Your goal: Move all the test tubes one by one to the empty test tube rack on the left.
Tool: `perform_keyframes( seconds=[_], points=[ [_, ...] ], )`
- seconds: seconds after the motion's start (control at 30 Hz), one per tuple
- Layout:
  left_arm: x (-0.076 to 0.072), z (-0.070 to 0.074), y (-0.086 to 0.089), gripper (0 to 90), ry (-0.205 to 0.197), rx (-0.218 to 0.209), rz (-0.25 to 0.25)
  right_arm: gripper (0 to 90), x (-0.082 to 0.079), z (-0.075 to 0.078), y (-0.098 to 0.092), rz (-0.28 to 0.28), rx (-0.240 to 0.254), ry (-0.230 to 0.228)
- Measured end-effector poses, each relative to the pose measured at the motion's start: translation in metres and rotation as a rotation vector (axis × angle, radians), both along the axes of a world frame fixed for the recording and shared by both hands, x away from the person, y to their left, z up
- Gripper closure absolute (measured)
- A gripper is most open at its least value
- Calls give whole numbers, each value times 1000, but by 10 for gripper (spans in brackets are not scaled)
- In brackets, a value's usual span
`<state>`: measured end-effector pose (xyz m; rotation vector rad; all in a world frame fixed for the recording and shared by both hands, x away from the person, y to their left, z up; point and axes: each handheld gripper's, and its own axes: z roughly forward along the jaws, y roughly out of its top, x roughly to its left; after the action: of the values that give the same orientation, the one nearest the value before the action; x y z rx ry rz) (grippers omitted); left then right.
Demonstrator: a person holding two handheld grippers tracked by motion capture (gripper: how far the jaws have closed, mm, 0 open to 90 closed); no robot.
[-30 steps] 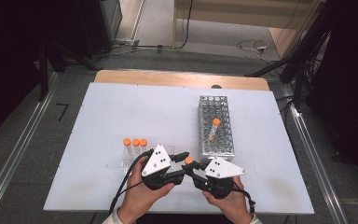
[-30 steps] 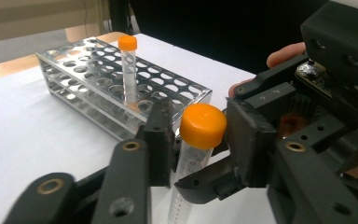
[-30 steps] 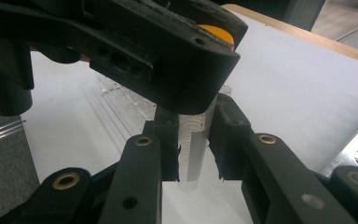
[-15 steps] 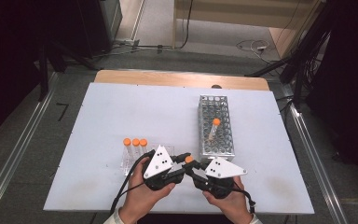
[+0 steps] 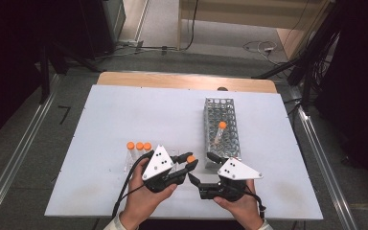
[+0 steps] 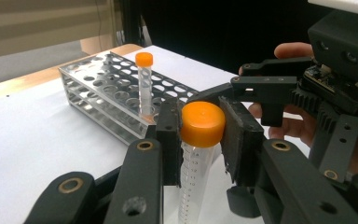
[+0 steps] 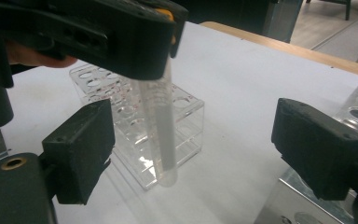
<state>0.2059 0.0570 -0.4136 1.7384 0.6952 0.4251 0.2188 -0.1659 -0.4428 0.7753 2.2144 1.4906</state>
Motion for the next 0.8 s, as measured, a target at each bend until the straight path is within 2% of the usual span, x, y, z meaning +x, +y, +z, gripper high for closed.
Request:
perform_keyframes(
  seconds=[0.47,0.8],
  points=[
    [3,19,21,709,-30,-51,55,130,1,2,-10,-20,10,-1],
    [8,25,42,709,-40,-56,118,130,2,3,-12,-24,16,8]
  ],
)
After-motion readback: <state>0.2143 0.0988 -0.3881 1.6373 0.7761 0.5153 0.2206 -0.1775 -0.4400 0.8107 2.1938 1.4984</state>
